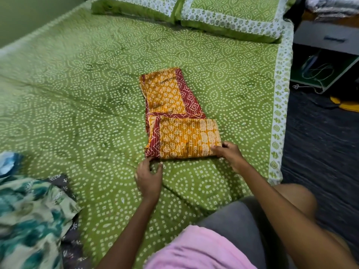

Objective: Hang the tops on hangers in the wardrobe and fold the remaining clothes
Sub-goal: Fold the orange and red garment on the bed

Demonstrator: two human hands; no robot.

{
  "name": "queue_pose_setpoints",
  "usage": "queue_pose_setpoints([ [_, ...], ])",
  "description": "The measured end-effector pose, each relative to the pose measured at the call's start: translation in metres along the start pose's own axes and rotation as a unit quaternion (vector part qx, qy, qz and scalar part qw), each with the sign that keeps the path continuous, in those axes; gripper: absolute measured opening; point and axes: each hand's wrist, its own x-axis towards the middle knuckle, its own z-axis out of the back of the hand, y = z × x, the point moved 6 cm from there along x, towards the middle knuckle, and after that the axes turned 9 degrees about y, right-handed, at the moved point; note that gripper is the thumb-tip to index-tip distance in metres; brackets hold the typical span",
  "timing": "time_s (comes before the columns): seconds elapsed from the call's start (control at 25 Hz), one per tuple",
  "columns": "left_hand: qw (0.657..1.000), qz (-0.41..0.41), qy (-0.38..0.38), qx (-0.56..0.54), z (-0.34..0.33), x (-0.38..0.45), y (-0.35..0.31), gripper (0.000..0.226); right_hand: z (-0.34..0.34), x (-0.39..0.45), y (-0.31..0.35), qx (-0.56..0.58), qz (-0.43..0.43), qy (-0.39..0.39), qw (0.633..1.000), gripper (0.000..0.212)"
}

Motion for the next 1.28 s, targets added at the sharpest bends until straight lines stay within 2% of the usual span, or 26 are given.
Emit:
queue_pose_setpoints([
  [0.08,0.996,0.041,-0.033,-0.077,0.002,0.000,-0.001,0.038,-0.001,-0.006,0.005,0.047,-0.002,0.038,0.998,0.024],
  [0.16,0.989,0.062,-0.042,-0.125,0.002,0.002,-0.004,0.044,-0.001,-0.010,0.006,0.138,-0.001,0.046,0.989,0.026],
  [0.36,0.961,0.049,0.019,-0.272,-0.006,0.015,-0.036,0.069,0.000,-0.010,0.006,0.270,-0.005,0.015,0.963,0.025],
  [0.44,0.970,-0.009,0.033,-0.241,-0.002,0.025,-0.048,0.060,0.001,-0.011,0.007,0.274,-0.003,0.017,0.962,0.028],
  [0.56,0.979,-0.150,0.032,-0.132,0.013,0.034,-0.054,0.037,0.004,-0.013,0.002,0.170,0.000,0.026,0.985,0.032],
  [0.68,0.973,-0.229,0.026,-0.009,0.020,0.036,-0.046,0.025,0.007,-0.013,0.003,0.093,0.028,0.016,0.995,0.013],
  [0.72,0.970,-0.239,0.018,0.023,0.021,0.036,-0.044,0.026,0.005,-0.013,0.005,0.068,0.034,0.013,0.997,0.009],
  [0.8,0.965,-0.246,0.023,0.093,0.017,0.033,-0.045,0.044,0.000,-0.011,0.009,0.018,0.037,0.011,0.999,0.012],
  [0.88,0.972,-0.211,0.028,0.099,0.010,0.034,-0.044,0.062,-0.003,-0.007,0.012,-0.010,0.032,0.003,0.999,0.016],
  [0.92,0.985,-0.163,0.029,0.048,0.011,0.036,-0.040,0.065,-0.002,-0.006,0.013,-0.010,0.032,-0.009,0.999,0.017],
  [1.0,0.996,-0.071,0.029,-0.050,0.014,0.041,-0.030,0.055,0.004,-0.004,0.012,0.016,0.028,-0.055,0.998,0.016],
  [1.04,0.997,-0.045,0.034,-0.055,0.016,0.043,-0.024,0.046,0.007,-0.005,0.010,0.025,0.021,-0.077,0.997,0.015],
  [1.12,0.998,-0.012,0.057,-0.003,0.018,0.042,-0.007,0.038,0.006,-0.006,-0.004,-0.013,-0.007,-0.080,0.997,0.017],
  [1.2,0.995,-0.002,0.091,0.041,0.019,0.041,0.000,0.040,0.004,-0.008,-0.014,-0.056,-0.023,-0.070,0.996,0.019],
  [1.28,0.994,-0.002,0.095,0.048,0.025,0.043,-0.007,0.043,0.003,-0.007,-0.010,-0.040,-0.027,-0.068,0.997,0.019],
])
